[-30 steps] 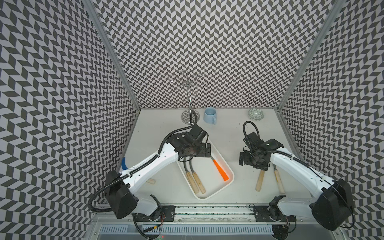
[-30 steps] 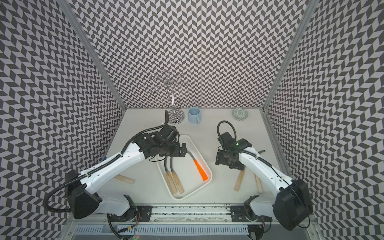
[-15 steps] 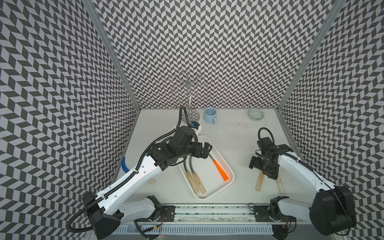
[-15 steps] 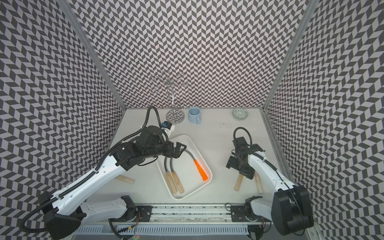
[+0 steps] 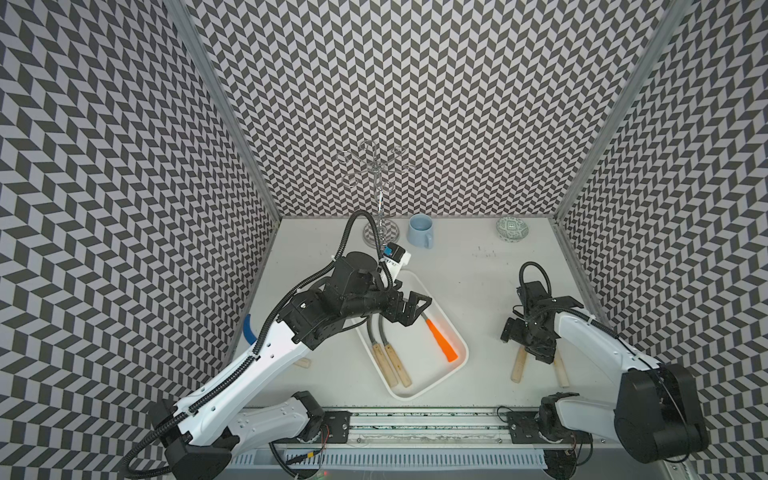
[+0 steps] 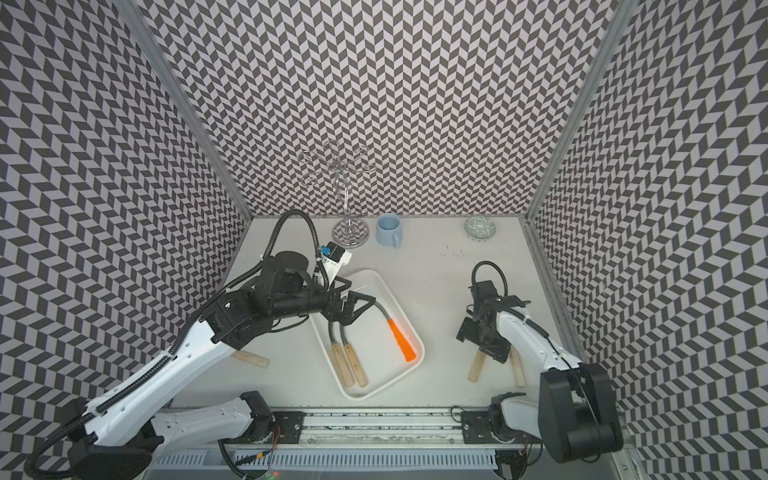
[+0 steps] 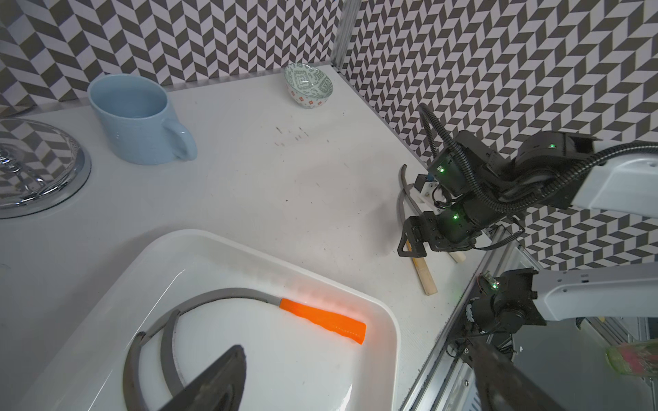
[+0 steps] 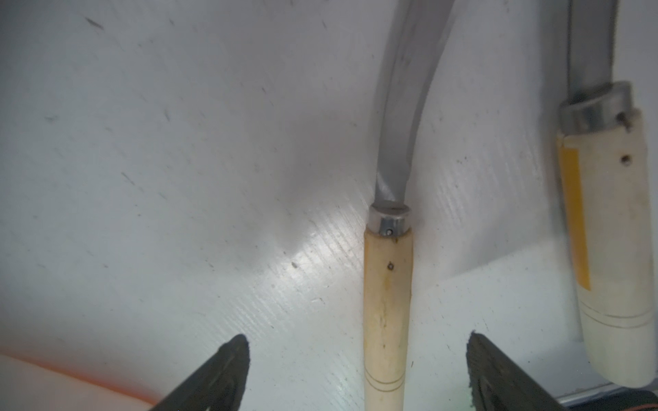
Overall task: Put small sickles into storage boxes
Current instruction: Pick up the sickle at the center of the board.
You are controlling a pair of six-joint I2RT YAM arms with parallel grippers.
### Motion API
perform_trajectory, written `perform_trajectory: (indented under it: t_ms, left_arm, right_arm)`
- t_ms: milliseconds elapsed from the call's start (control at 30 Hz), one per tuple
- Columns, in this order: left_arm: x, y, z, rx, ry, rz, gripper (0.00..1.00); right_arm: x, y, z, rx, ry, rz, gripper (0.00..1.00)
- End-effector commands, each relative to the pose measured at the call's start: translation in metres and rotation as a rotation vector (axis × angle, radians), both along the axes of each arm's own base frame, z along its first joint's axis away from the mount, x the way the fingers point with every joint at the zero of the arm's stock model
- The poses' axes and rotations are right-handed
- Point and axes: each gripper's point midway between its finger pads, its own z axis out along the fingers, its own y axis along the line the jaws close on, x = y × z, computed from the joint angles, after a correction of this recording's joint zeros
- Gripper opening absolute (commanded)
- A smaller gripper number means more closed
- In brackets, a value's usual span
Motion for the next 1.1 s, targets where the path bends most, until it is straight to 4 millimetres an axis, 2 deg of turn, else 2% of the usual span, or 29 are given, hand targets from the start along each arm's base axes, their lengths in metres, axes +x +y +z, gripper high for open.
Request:
perform_trajectory:
  t_ms: [0,133,400,633,1067]
  left_arm:
    - [-0.005,0.001,0.024,-0.079,-0.069,-0.02,0.99]
    - [-0.004,0.005,0.034,-0.092,-0.099,-0.005,1.0]
    - [-0.002,0.004,0.031,-0.082,-0.089,0.001,1.0]
    - [-0.001,0.006,0.029,-0.075,-0.089,0.013,1.0]
    - [0.0,0.007,0.03,-0.077,-0.093,0.025,1.0]
  right_arm:
    - [0.016,-0.001,0.0,0.002,-0.067,0.004,0.91]
    - [0.02,-0.001,-0.004,0.018,-0.079,-0.006,0.89]
    - [0.02,-0.002,-0.011,0.025,-0.081,-0.045,0.8]
    - [0.02,-0.005,-0.012,0.02,-0.111,-0.102,0.79]
    - [0.02,-0.015,-0.021,-0.028,-0.074,-0.099,0.61]
